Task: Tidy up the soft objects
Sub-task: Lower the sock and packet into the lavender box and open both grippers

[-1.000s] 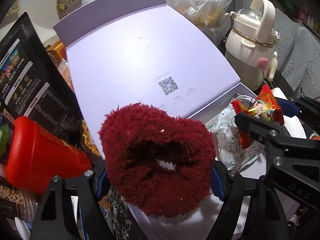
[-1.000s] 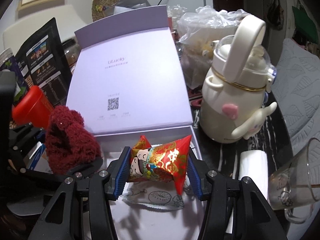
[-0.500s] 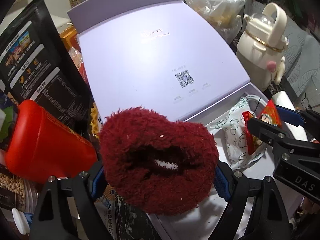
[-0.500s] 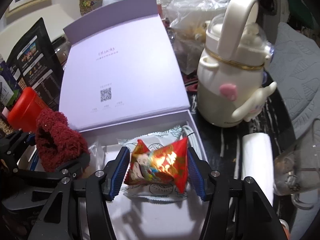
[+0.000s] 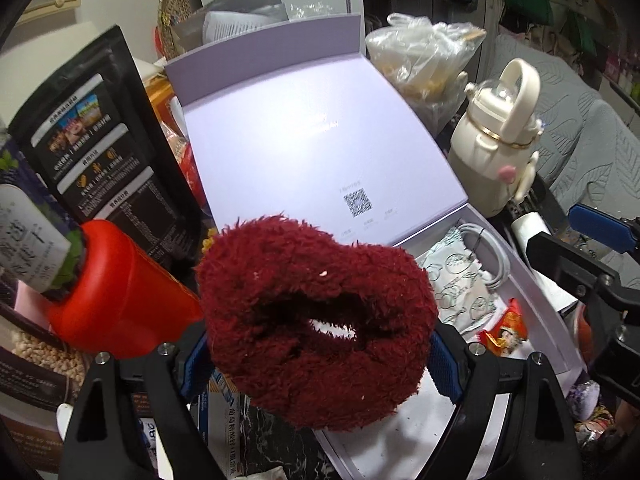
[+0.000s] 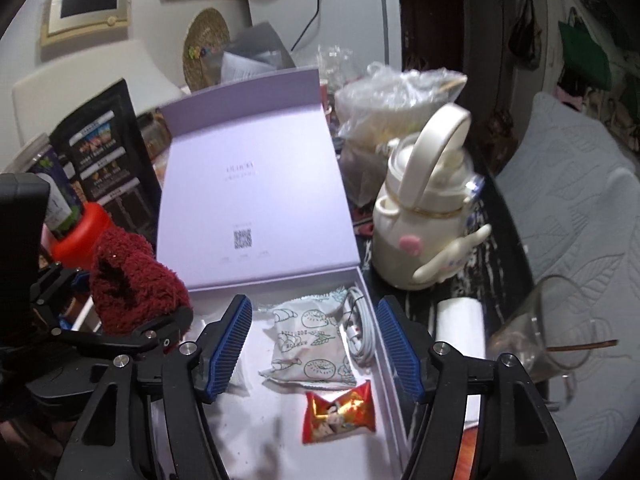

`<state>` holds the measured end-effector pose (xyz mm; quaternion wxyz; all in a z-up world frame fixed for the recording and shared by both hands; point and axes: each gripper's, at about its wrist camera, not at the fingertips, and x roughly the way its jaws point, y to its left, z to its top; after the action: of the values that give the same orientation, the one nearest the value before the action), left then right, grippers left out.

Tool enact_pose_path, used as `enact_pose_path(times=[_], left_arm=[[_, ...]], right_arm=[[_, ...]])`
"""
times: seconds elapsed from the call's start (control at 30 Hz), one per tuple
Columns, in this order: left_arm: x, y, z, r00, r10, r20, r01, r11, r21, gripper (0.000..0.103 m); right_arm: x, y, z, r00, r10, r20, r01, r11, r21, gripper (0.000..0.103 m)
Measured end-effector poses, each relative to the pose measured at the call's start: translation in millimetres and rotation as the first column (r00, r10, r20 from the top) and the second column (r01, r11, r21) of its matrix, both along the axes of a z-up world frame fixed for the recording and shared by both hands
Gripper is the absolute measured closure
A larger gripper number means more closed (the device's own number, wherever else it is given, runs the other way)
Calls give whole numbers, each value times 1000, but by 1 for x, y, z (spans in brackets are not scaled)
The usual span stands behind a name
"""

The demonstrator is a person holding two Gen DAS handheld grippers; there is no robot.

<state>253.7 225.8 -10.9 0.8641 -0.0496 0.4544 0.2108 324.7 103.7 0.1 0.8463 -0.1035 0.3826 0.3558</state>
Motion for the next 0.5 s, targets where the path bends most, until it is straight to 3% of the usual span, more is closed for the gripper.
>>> enact_pose_path(times=[0.1,0.13,0.23,0.4,0.5], left_arm=[[-8,-7,8,1000,-15,28,15,1000,14,9],[-8,-5,10,999,-20,34,20,1000,21,0],[-13,-7,12,998,-17,52,14,998,58,0],[-17,-7,16,998,-31,53,30,1000,4,0],[-22,-11,21,998,-30,59,30,1000,9,0]], right_arm=[[-7,-7,10,1000,-4,24,4,1000,9,34],[-10,-10,15,999,-7,34,6,1000,13,33],[-15,-15,22,998,-14,54,13,1000,18,33],[-23,-23,30,997,-23,76,22,1000,19,33],[-27,-27,33,996,-27,82,25,999,20,33]])
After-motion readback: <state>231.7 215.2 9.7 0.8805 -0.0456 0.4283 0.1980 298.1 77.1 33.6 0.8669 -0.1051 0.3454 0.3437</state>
